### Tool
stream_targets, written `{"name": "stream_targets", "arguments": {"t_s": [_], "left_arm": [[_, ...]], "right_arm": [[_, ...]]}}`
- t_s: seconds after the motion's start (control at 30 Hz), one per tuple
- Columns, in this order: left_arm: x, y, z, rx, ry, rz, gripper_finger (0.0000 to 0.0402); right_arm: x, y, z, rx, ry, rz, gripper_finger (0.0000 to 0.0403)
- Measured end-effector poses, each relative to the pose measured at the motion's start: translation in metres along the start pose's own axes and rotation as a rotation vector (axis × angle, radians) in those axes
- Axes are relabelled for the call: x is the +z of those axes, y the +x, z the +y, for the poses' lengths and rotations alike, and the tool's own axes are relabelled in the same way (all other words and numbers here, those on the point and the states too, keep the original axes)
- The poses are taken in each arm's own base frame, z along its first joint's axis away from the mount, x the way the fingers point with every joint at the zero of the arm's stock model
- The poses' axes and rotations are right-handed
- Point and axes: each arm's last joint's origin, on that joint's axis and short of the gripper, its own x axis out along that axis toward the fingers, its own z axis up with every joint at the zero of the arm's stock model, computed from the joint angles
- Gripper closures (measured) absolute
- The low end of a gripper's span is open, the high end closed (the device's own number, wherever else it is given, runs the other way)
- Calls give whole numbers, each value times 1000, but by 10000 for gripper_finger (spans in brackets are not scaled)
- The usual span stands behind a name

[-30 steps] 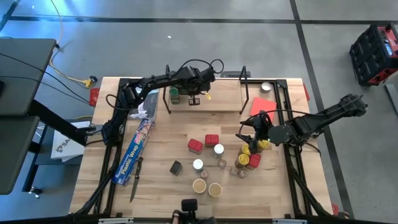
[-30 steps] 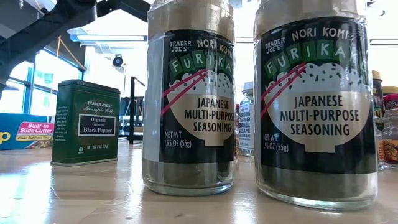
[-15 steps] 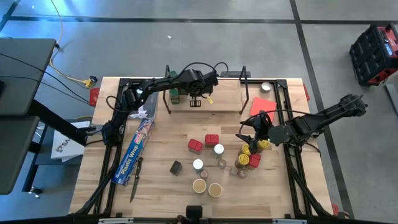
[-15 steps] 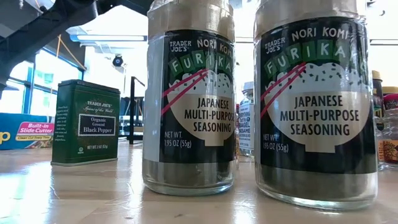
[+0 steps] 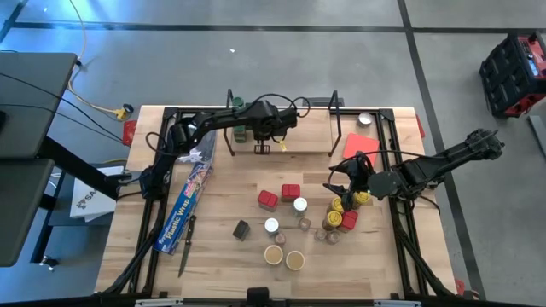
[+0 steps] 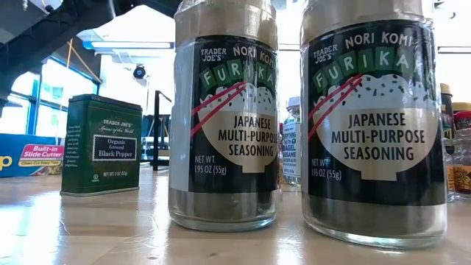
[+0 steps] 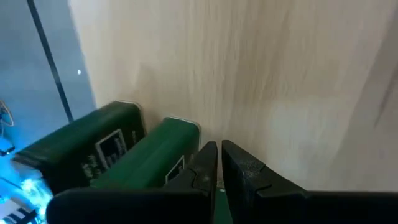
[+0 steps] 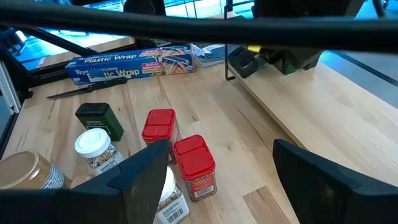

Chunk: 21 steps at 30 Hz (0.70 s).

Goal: Shelf spices
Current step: Put the black seasoning can on the shelf and align it with the other black seasoning can

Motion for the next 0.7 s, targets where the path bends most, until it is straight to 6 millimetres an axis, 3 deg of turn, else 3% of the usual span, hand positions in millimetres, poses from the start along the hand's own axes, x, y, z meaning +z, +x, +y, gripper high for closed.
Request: {"name": "stream_targets", "arguments": {"t_s": [0.17, 0.5, 0.6, 0.7], "left_arm": [[-2, 10, 3, 2, 19, 12, 383], [2, 11, 7, 64, 66, -19, 383], [6, -1, 1, 94, 75, -19, 383], [12, -30, -16, 117, 80, -53, 383]], "right_arm": [[0, 0, 0, 0, 0, 0, 119], [0, 0, 0, 0, 2, 0, 119], [0, 0, 0, 0, 2, 0, 119], [0, 0, 0, 0, 0, 1, 119]]}}
